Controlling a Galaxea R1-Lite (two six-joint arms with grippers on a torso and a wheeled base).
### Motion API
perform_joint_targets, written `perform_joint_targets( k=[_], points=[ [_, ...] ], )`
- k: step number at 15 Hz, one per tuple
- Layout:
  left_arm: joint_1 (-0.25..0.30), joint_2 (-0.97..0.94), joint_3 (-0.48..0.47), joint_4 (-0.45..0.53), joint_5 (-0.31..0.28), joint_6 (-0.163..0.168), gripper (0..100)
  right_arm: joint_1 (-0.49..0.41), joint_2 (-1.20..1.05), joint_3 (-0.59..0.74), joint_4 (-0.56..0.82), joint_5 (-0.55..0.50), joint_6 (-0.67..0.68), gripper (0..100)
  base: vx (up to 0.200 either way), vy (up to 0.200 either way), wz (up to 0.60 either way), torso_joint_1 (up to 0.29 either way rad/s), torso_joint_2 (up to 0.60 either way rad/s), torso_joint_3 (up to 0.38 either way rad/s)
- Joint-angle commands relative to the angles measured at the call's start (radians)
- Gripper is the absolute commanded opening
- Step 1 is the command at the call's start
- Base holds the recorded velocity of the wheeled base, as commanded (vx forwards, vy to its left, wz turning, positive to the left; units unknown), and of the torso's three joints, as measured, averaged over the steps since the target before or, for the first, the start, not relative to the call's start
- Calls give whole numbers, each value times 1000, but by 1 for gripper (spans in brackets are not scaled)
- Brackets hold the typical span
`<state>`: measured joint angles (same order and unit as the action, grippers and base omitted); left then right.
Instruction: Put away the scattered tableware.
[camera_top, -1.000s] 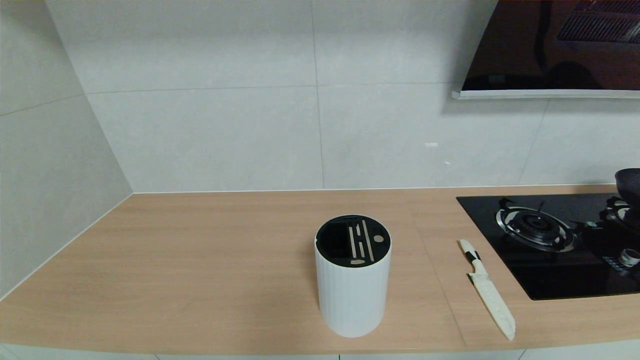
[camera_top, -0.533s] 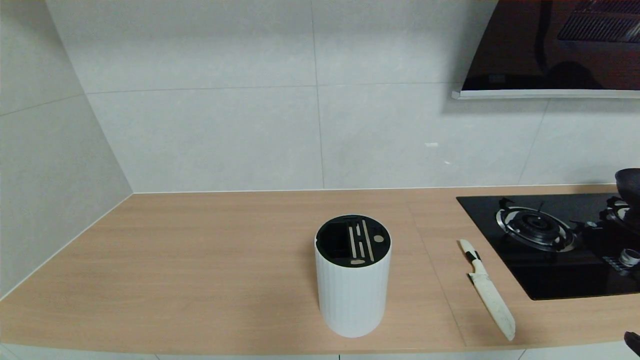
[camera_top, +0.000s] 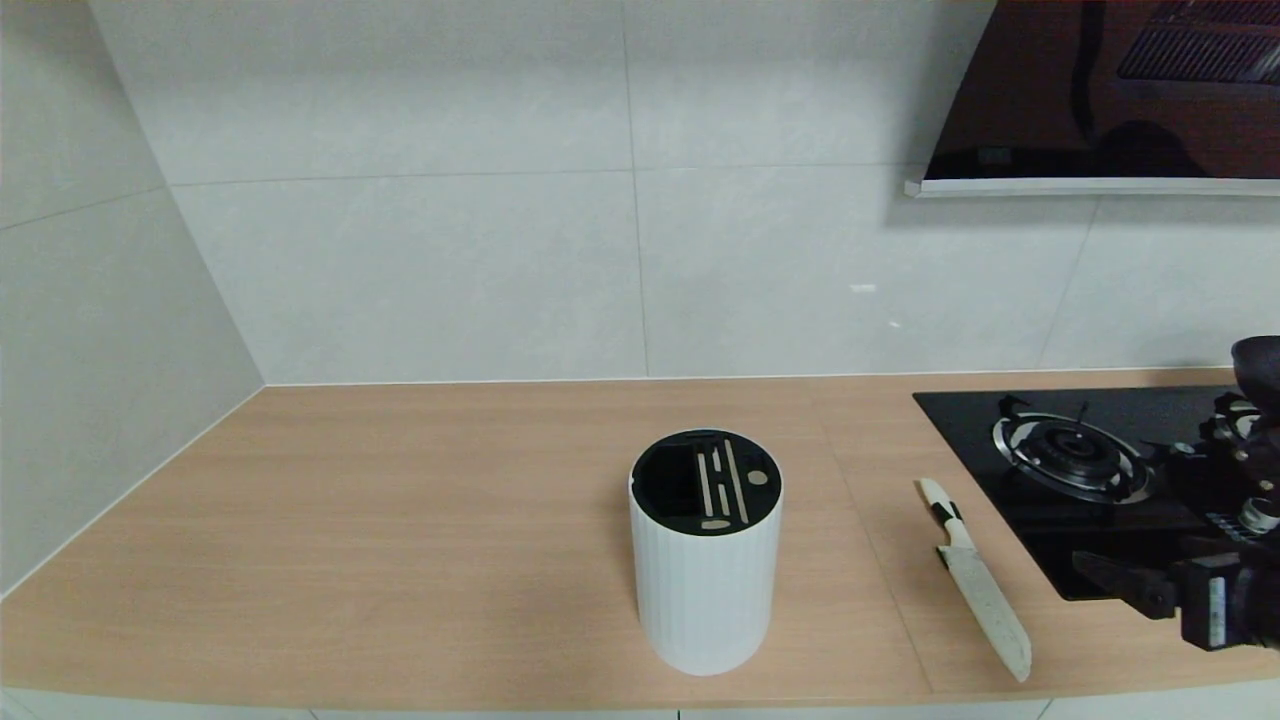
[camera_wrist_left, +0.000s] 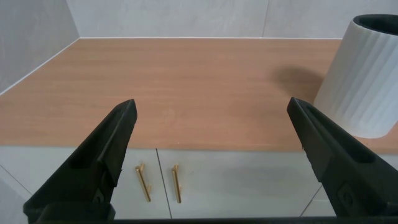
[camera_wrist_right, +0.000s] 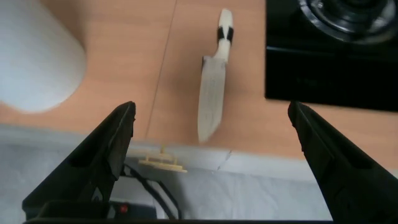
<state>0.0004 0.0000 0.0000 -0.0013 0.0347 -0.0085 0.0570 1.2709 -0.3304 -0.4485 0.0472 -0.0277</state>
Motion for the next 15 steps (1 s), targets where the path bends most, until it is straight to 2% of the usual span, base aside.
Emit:
perform_joint_targets(
  k=[1, 6, 10, 15],
  points=[
    [1, 0, 0, 0, 1, -1, 100, 15, 298, -45, -142, -21, 6, 100, 0, 0, 0, 0, 0, 0],
    [1, 2, 0, 0, 1, -1, 100, 78, 512, -174, -151, -98, 11, 100, 0, 0, 0, 0, 0, 0],
    [1, 2, 0, 0, 1, -1, 100, 95, 645, -210, -170, -127, 20, 100, 0, 0, 0, 0, 0, 0],
    [1, 2, 0, 0, 1, -1, 100, 92, 821, -214, -348, -170, 22, 100, 0, 0, 0, 0, 0, 0]
  ],
)
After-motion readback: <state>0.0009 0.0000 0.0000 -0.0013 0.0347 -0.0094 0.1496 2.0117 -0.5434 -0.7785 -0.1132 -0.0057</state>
